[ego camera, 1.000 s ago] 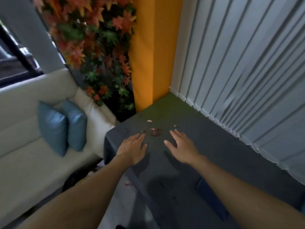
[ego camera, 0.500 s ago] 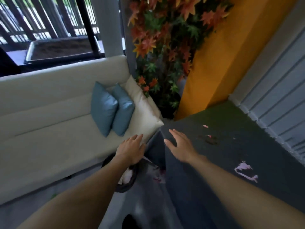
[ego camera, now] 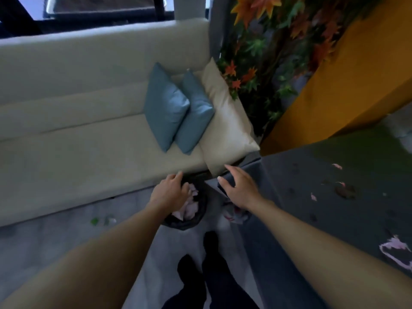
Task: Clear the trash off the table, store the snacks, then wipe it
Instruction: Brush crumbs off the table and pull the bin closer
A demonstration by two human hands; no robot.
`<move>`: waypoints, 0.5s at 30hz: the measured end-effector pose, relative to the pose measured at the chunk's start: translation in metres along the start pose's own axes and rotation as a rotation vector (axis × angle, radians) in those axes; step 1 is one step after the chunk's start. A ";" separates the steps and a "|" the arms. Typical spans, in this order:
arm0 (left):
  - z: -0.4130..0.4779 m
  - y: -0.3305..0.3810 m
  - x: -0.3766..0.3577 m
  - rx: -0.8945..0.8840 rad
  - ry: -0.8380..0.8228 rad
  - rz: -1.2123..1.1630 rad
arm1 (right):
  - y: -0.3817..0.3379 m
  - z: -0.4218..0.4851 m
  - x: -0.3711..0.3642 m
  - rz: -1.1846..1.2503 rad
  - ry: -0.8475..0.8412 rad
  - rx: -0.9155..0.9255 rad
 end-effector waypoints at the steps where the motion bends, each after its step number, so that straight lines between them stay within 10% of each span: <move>1: 0.009 -0.007 -0.007 0.027 -0.016 -0.014 | 0.004 0.009 -0.009 0.005 -0.012 -0.002; 15: 0.150 -0.093 -0.171 0.277 -0.157 -0.088 | 0.122 0.119 -0.190 0.052 -0.286 -0.121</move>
Point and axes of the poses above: each hand's wrist, its own z-axis towards the middle knuckle, its own x-axis out of the back of the hand, y = z × x, the point moved 1 cm from there along z, towards the middle knuckle, and after that the axes turned 10 degrees about x, right-handed, at the moved point
